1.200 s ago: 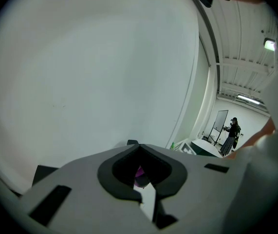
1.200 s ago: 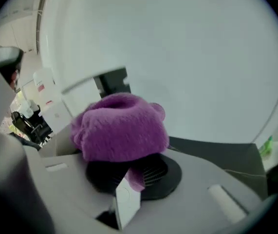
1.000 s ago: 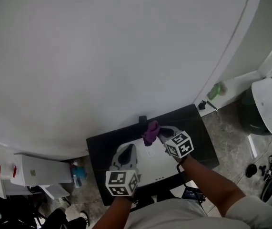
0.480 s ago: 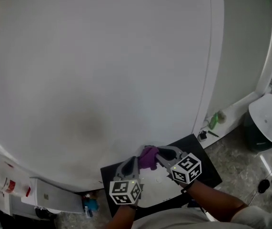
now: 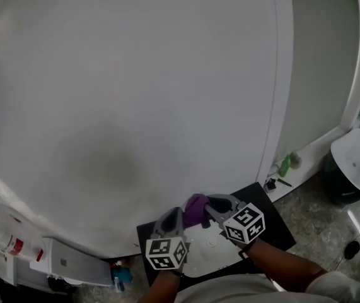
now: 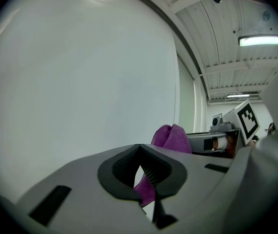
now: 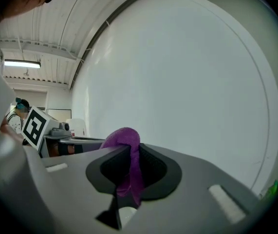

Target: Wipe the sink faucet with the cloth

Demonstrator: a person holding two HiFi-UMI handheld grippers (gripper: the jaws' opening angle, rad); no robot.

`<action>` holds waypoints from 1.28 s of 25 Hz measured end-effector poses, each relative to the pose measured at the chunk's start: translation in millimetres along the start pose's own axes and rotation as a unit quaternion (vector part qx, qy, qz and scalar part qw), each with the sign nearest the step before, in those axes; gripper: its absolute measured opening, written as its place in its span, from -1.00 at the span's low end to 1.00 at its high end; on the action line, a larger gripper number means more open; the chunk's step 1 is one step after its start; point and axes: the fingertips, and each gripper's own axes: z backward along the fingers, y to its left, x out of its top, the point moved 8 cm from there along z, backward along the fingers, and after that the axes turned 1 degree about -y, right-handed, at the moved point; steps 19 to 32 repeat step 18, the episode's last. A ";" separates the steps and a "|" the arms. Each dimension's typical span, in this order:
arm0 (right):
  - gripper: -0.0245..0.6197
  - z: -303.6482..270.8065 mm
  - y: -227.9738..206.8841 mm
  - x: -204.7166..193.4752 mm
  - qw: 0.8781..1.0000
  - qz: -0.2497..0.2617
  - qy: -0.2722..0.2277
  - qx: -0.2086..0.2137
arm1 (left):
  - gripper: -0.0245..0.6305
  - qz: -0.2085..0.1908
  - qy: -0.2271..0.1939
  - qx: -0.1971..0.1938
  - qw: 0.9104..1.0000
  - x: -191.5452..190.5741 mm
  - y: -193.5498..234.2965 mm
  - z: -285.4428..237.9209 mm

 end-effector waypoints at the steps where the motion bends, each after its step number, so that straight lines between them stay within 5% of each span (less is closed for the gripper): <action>1: -0.78 -0.8 -0.6 0.3 1.000 0.002 0.001 -0.001 | -0.91 0.005 0.001 0.000 1.000 0.0 1.1 -1.0; 32: -0.78 -4.5 -8.1 3.0 1.000 0.000 0.003 -0.014 | -0.91 0.010 0.002 0.002 1.000 2.9 3.9 -9.1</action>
